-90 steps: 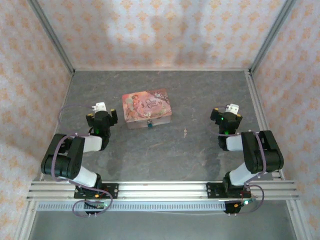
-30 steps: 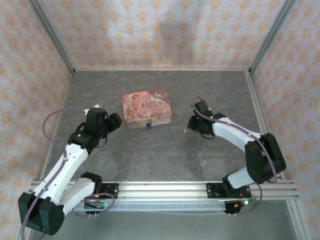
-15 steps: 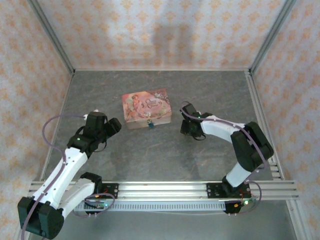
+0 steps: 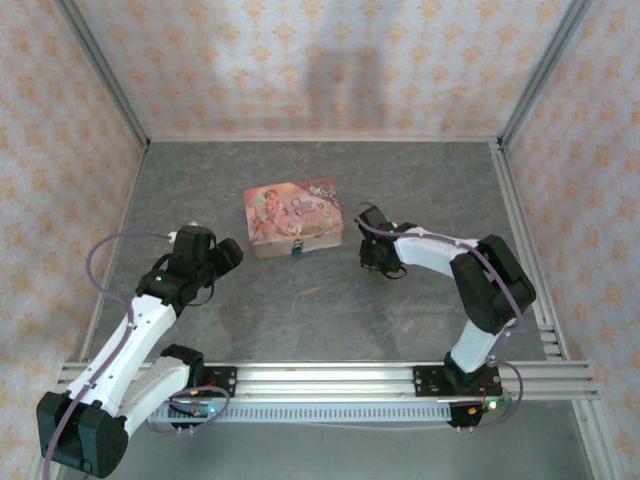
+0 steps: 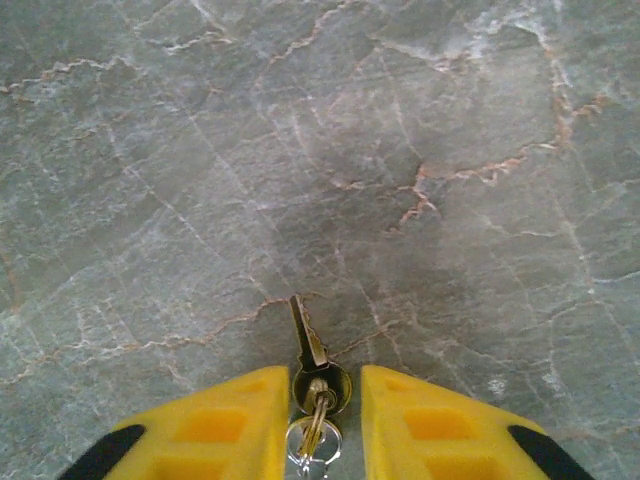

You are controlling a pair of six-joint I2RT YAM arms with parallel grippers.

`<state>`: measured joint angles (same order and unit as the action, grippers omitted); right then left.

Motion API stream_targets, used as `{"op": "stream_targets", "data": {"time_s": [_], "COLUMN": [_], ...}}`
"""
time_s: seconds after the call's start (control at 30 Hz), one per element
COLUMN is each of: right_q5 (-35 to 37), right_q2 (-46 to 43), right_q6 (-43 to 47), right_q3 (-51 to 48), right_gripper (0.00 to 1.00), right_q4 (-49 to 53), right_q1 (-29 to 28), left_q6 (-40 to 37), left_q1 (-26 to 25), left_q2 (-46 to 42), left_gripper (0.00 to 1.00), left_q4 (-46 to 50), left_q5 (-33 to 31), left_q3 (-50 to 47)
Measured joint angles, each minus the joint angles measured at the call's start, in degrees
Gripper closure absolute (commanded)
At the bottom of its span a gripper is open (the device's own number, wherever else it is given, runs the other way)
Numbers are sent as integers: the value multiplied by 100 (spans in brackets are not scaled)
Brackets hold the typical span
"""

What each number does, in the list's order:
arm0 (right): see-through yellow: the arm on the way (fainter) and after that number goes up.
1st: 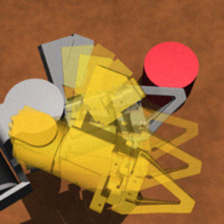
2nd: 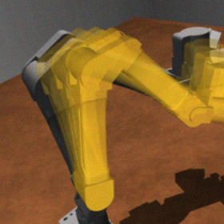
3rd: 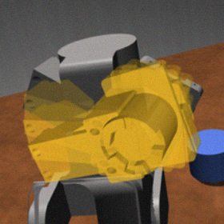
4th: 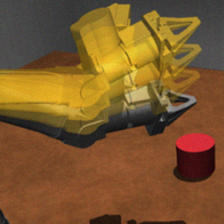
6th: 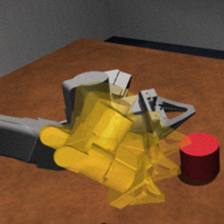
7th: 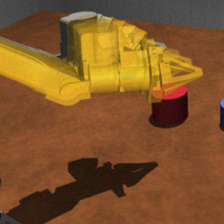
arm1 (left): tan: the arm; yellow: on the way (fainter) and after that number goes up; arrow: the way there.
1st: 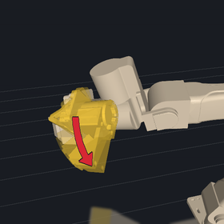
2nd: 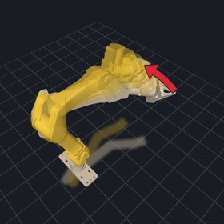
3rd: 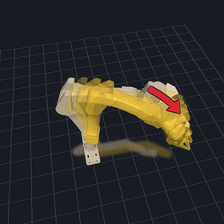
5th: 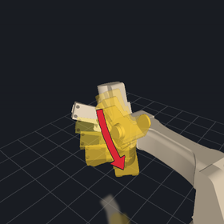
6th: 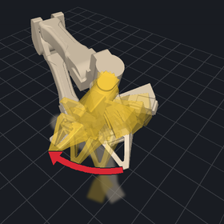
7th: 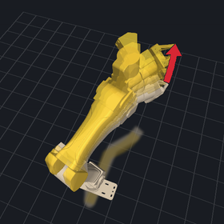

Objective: Unlock the padlock with the key

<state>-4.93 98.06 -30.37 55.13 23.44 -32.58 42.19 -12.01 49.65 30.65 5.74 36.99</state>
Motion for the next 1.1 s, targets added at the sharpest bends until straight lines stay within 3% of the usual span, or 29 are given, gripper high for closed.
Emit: {"op": "stream_targets", "data": {"time_s": [0.17,0.47,0.8,1.1], "right_q5": [39,57,-186,-1113], "right_q2": [4,-153,-2028,-3574], "right_q6": [15,210,914,1945], "right_q3": [35,28,2,83], "right_gripper": [100,100,100,100], "right_q4": [0,-70,-267,-433], "right_q1": [-2,-28,-28,-28], "left_q6": [2,2,-7,-76], "left_q1": [0,0,-109,-315], "left_q2": [35,37,133,809], "left_gripper": [26,26,25,23], "left_q4": [2,2,133,160], "left_q5": [0,2,256,1241], "left_q3": [-11,-9,688,2380]}}
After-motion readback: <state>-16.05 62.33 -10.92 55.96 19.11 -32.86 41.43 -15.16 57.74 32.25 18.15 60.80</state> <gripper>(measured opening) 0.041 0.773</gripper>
